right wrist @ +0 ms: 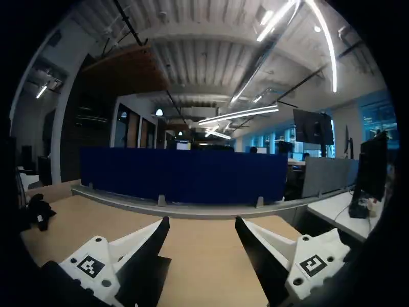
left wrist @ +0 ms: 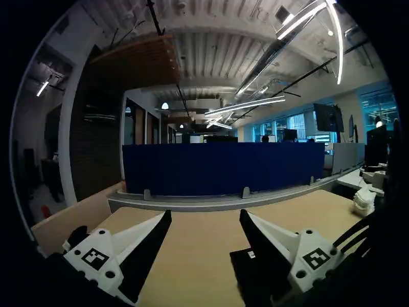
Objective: Fold towel
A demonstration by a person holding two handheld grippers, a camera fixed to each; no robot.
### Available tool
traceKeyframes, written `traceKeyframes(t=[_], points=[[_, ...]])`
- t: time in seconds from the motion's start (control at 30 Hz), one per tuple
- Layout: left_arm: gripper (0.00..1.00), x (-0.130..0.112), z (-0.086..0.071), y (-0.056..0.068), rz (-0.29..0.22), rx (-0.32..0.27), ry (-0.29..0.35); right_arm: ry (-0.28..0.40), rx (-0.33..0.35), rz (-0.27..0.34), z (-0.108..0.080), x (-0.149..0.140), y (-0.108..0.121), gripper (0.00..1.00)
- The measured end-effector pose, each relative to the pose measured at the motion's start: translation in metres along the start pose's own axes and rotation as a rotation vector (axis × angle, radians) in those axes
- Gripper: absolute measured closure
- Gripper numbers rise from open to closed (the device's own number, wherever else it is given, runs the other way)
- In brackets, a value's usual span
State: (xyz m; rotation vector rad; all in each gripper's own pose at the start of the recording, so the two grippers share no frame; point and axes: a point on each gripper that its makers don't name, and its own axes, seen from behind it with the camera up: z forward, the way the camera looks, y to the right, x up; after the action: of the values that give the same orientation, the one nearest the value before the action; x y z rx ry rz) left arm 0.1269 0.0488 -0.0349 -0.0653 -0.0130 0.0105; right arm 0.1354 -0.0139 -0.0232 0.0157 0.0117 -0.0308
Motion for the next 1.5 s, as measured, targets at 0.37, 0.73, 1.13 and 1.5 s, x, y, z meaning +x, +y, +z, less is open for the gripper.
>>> traceKeyframes(t=[0.37,0.73,1.13,1.5], points=[[0.01,0.005,-0.011,0.027,0.064,-0.125,-0.118,-0.113,0.113,-0.079,-0.010,0.009,-0.011,0.00],[0.01,-0.016,-0.021,0.058,0.107,-0.296,-0.252,-0.332,0.370,-0.147,-0.029,-0.031,-0.060,0.00],[0.01,-0.070,-0.025,0.074,0.120,-0.373,-0.369,-0.425,0.425,-0.149,-0.039,-0.073,-0.077,0.00],[0.01,-0.152,-0.038,0.086,0.146,-0.417,-0.521,-0.544,0.464,-0.177,-0.052,-0.149,-0.091,0.00]])
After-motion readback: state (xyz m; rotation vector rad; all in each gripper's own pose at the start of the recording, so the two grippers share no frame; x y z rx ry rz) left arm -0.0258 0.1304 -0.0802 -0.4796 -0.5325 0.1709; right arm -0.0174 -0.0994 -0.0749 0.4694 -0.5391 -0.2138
